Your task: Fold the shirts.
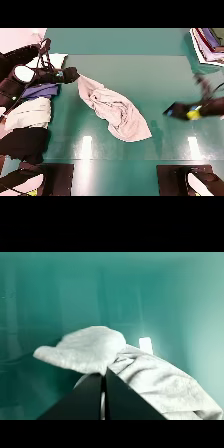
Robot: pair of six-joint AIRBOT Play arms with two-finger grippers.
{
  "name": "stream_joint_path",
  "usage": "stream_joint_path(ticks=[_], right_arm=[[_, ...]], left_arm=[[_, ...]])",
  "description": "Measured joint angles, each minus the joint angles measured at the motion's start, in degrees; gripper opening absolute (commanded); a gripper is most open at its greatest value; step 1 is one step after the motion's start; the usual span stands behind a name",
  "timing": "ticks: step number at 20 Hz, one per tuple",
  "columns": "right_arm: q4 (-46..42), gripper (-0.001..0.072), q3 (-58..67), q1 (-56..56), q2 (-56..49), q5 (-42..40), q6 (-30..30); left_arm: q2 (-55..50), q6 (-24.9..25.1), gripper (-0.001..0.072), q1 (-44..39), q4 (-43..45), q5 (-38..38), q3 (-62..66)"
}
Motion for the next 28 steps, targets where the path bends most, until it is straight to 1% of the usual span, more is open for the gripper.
stream_joint_path(ticks=[2, 4, 5, 6, 7, 8, 9, 11, 13, 15, 20, 24, 28], right_arm=[[2.97, 0.0498, -8.0, 2.89, -1.84, -5.07, -0.79], [4.9, 0.043, -11.89, 6.62, -4.59, -9.73, -1.27], [5.53, 0.0427, -12.46, 8.5, -6.19, -11.78, -1.42], [5.9, 0.0389, -12.31, 10.45, -8.04, -13.68, -1.55], [6.45, 0.0187, -11.5, 12.15, -9.84, -14.97, -1.7], [6.34, 0.0028, -10.32, 13.86, -11.98, -16.26, -1.84], [5.77, 0.0011, -8.7, 15.1, -13.97, -17.11, -1.84], [4.5, 0.001, -5.16, 16.85, -16.94, -18.05, -1.95], [1.09, 0.001, -0.68, 17.2, -18.05, -18.18, -1.95], [-2.25, 0.001, 4.9, 16.0, -16.52, -15.43, -1.92], [-9.99, 0.001, 22.71, 6.97, -5.05, -9.31, -1.05], [-11.67, 0.001, 35.65, 0.52, 4.46, -6.36, -0.92], [-12.46, 0.001, 45.16, -2.32, 10.45, -3.82, -0.85]], left_arm=[[0.31, 0.22, 0.0021, 0.17, 0.66, -0.76, 0.17], [0.5, 0.26, 0.0021, 0.35, 0.96, -0.9, 0.31], [0.55, 0.28, 0.0021, 0.39, 1.09, -1.14, 0.35], [0.61, 0.33, 0.0021, 0.39, 1.09, -1.14, 0.39], [0.61, 0.37, 0.0021, 0.42, 1.16, -1.22, 0.39], [0.63, 0.39, 0.0021, 0.44, 1.29, -1.27, 0.39], [0.68, 0.42, 0.0021, 0.46, 1.36, -1.27, 0.42], [0.79, 0.66, 0.0021, 0.48, 1.53, -1.55, 0.81], [1.18, 1.27, 0.0021, 0.48, 2.29, -1.81, 2.73], [2.38, 1.57, 0.0021, 0.48, 4.2, -2.45, 6.69], [8.46, 2.21, 0.0021, 0.52, 11.39, -5.77, 23.5], [14.69, 3.02, 0.0021, 0.52, 13.88, -9.68, 36.61], [20.39, 3.26, 0.002, 0.52, 14.71, -11.26, 45.99]])
